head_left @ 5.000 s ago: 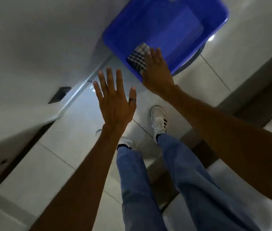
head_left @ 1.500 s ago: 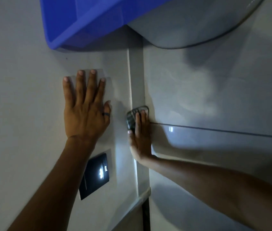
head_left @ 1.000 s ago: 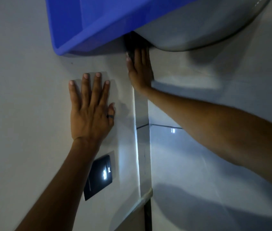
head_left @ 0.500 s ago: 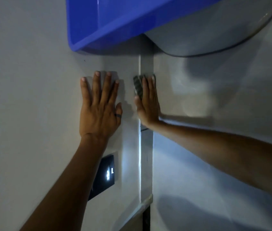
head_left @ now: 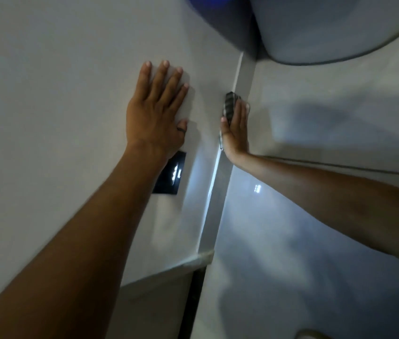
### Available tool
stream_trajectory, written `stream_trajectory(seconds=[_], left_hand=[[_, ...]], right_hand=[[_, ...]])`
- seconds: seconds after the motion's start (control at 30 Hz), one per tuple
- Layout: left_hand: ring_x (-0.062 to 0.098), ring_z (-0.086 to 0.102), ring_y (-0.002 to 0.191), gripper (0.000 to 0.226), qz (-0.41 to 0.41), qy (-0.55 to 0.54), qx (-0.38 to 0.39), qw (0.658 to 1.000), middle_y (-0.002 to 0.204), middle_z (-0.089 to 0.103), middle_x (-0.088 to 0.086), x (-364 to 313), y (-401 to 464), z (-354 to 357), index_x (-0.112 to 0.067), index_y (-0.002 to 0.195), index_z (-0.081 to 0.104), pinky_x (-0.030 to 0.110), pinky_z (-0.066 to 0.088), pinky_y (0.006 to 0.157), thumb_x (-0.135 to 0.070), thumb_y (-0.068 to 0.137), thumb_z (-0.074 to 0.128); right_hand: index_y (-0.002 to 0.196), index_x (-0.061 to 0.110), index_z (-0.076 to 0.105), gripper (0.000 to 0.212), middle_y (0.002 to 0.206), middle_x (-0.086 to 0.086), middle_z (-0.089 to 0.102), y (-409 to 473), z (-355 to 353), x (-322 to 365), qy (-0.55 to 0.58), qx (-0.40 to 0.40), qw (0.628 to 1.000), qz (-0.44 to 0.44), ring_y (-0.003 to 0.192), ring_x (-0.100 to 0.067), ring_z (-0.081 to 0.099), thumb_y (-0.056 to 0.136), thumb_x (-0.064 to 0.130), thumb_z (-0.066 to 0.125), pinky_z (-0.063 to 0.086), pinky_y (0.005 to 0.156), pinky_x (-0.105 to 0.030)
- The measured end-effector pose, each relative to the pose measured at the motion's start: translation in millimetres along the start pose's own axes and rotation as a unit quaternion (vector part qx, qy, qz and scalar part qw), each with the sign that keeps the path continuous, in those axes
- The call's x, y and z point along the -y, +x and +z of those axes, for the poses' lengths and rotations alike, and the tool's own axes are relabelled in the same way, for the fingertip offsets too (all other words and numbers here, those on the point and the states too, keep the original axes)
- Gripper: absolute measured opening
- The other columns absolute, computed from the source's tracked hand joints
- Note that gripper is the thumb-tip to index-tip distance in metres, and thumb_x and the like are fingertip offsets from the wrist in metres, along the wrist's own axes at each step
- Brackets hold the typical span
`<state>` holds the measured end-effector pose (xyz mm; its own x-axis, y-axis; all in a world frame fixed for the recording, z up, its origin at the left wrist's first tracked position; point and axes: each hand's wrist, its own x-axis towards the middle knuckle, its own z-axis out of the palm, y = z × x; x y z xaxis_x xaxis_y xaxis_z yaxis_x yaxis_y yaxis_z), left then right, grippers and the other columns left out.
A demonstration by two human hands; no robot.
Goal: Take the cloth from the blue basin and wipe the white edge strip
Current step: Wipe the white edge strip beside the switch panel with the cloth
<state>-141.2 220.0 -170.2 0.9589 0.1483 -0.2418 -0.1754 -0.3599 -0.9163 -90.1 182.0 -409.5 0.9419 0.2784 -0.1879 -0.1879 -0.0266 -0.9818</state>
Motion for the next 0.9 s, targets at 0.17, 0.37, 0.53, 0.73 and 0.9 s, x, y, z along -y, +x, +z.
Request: stream_trajectory(seconds=[0.17,0.37,0.53,0.73,0.9], left_hand=[[0.033,-0.001,0.168,0.073,-0.046,-0.126,-0.048,0.990,0.181,0.003,0.011,-13,-78,18,-0.015,0.175,0.007,0.051,-0.010,0.134,-0.052,0.113,0.021],[0.036,0.011,0.167,0.075,-0.110,-0.157,-0.059,0.980,0.179,0.009,0.020,-55,-159,42,-0.004,0.174,0.012,0.047,-0.013,0.134,-0.044,0.114,0.035],[0.037,0.018,0.165,0.074,-0.113,-0.123,-0.077,0.983,0.178,0.016,0.022,-55,-163,52,-0.004,0.173,0.015,0.045,-0.018,0.134,-0.041,0.113,0.039],[0.039,0.011,0.164,0.078,-0.122,-0.118,-0.080,0.982,0.178,0.012,0.024,-64,-154,54,-0.003,0.173,0.010,0.050,-0.021,0.131,-0.045,0.113,0.036],[0.036,0.008,0.165,0.079,-0.130,-0.119,-0.082,0.981,0.179,0.010,0.021,-62,-156,57,-0.005,0.174,0.007,0.047,-0.022,0.132,-0.049,0.113,0.032]], right_hand=[[0.161,0.009,0.007,0.066,0.173,-0.014,-0.002,-64,18,-7,0.013,0.007,0.997,0.071,0.161,-0.027,-0.004,0.106,0.026,0.040,0.005,0.133,-0.044],[0.161,0.007,0.010,0.066,0.172,-0.016,0.000,-93,21,-9,0.009,0.009,0.997,0.078,0.161,-0.030,-0.001,0.106,0.025,0.043,0.007,0.132,-0.044],[0.160,0.004,0.016,0.066,0.171,-0.020,0.007,-96,22,-8,0.017,0.001,0.997,0.080,0.161,-0.034,0.006,0.104,0.024,0.046,0.014,0.130,-0.049],[0.160,0.006,0.018,0.068,0.171,-0.018,0.012,-178,52,-22,0.005,-0.025,0.989,0.143,0.161,-0.031,0.010,0.102,0.033,0.040,0.018,0.131,-0.050],[0.160,0.020,-0.007,0.070,0.171,-0.004,-0.013,-330,73,-27,0.009,0.088,0.978,0.190,0.161,-0.021,-0.008,0.104,0.041,0.029,0.012,0.131,-0.051]])
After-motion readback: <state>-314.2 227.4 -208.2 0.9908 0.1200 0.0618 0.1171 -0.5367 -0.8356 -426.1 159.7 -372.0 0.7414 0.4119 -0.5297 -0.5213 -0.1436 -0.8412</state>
